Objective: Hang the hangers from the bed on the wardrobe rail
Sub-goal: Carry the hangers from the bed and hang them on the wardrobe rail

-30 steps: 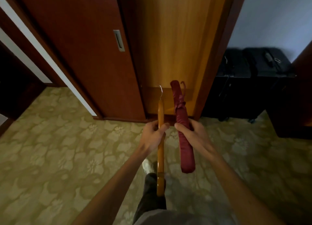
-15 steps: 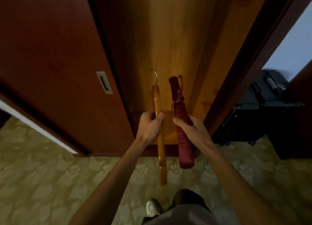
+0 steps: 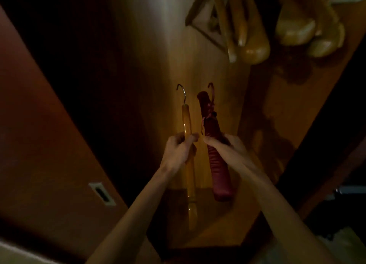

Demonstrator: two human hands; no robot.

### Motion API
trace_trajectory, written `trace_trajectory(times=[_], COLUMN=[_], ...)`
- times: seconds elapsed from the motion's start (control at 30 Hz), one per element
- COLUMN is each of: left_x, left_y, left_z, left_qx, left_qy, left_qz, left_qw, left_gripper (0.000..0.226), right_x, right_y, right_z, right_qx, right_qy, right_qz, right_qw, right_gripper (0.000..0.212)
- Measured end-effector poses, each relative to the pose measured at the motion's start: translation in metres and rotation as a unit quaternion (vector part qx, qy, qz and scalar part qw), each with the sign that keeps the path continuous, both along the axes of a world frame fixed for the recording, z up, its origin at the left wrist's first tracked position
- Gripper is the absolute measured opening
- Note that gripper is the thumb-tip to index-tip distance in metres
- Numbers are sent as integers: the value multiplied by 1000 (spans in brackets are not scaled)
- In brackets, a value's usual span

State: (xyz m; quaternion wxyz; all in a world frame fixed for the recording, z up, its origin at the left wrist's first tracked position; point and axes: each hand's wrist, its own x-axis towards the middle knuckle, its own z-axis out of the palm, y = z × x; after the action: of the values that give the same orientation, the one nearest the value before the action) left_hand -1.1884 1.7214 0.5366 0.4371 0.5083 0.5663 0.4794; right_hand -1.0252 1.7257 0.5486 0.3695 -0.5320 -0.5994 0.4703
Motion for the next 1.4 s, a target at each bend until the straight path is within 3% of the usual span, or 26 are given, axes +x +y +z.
trace_trajectory(times=[0.17,0.33,0.57,0.73,0.83,0.93,1.07,1.17,1.27,1.4], left_x=[-13,-35,-56,-55,-53,-51,-48,-46,-44,-42], left_y=[61,102,150,163,169,177,187,192,198,203], left_z=[60,116,181,225,249,265,278,286,290,286], left_qx=[42,67,100,138,161,179,205,211,215,211], left_qy=[-5,-14,-36,-65,-45,-27,-27,-20,-24,-21], left_qz=[33,53,38,14,-4,-24,-30,-30,-40,-50], left_qw=[999,996,994,988,986,983,978,977,976,976], left_gripper=[30,25,34,23,27,27,44,52,50,38], right_x=[-15,-39,-73,-80,-82,-78,-74,-72,-69,-65], right_y=[60,99,136,159,167,175,187,197,208,217], right_z=[55,98,158,198,218,232,245,256,263,270], right_qx=[49,90,137,178,191,202,202,203,196,168], right_qy=[-15,7,42,80,75,88,98,103,101,89], right_qz=[16,27,16,-20,-33,-32,-37,-39,-42,-44], right_qw=[999,996,990,981,978,975,974,973,974,981], right_gripper=[30,25,25,17,28,25,47,48,54,77])
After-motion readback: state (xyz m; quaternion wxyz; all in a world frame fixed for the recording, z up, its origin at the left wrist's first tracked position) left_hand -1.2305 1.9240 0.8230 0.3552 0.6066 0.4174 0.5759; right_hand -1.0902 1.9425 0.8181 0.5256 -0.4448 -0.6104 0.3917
